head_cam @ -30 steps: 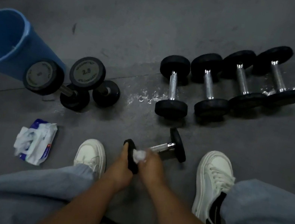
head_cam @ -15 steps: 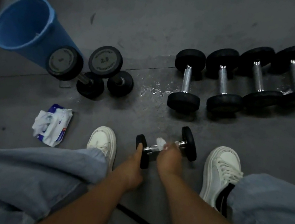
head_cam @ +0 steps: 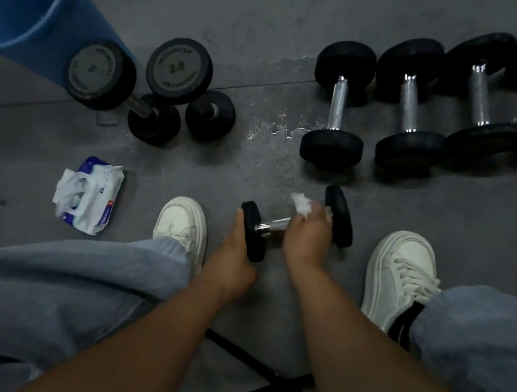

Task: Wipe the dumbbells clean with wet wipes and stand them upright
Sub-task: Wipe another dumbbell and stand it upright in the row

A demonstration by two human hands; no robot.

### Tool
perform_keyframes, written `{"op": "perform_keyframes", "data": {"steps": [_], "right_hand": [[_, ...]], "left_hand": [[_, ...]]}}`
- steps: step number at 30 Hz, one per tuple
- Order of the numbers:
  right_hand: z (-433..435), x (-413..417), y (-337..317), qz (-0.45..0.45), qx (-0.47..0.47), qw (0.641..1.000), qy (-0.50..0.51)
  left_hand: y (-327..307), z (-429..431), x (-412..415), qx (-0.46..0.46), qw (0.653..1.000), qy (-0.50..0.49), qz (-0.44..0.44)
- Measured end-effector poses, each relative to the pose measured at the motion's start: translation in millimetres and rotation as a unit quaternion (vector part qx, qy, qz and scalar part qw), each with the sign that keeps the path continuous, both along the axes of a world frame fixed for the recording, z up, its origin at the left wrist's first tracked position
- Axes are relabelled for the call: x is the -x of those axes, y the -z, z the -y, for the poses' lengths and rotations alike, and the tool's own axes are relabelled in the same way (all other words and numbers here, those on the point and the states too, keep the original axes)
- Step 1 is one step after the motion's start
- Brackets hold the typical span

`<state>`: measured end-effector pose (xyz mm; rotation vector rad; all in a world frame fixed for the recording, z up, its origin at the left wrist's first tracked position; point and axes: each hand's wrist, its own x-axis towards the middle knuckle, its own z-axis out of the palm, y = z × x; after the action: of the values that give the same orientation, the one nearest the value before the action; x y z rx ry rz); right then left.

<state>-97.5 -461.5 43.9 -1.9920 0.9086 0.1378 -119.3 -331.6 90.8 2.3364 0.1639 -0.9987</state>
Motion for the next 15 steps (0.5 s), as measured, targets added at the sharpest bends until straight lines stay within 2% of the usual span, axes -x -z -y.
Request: {"op": "perform_keyframes", "data": {"steps": [2,4,5,6,8,9,10,12,14,15], "right_hand": [[-2.3,-2.9,-1.2,-0.019,0.003,0.999,-0.033],[-15.9,-1.6,2.0,-0.003,-0.053,0.99,-0.131],[-18.4,-0.8,1.5,0.003,-0.079,0.986,-0.144],[-16.1,-4.6,3.2,0.004,-0.077,0.99,-0.119],[-4.8,-11.6,6.2,0.011,-0.043,0.999,0.019],[-1.3,-12.4,6.6,0.002,-0.03,0.998,0.054],[-2.7,-12.8,5.9,-0.007,-0.026,0.999,0.024],[-13.4,-12.8,7.3,-0.017,-0.085,0.993,-0.075],[-13.7,-16.9,2.3,-0.021,-0.155,0.986,-0.055],[-8.2,-22.7,6.1,-0.013,-0.15,0.989,0.013]], "left_hand": [[1.6,7.1,-6.0,0.016,0.998,-0.049,0.035],[3.8,14.2,-13.0,0.017,0.994,-0.075,0.073],[6.3,15.2,-16.1,0.025,0.992,-0.084,0.089],[8.8,14.1,-19.7,0.034,0.991,-0.094,0.092],[8.9,9.9,-28.5,0.038,0.991,-0.104,0.077],[9.6,8.2,-32.9,0.036,0.991,-0.107,0.071],[9.3,7.6,-36.6,0.034,0.991,-0.112,0.066],[11.7,7.0,-43.7,0.04,0.99,-0.123,0.061],[18.3,5.2,-50.5,0.046,0.99,-0.12,0.054],[22.8,2.8,-54.0,0.047,0.99,-0.117,0.055]]}}
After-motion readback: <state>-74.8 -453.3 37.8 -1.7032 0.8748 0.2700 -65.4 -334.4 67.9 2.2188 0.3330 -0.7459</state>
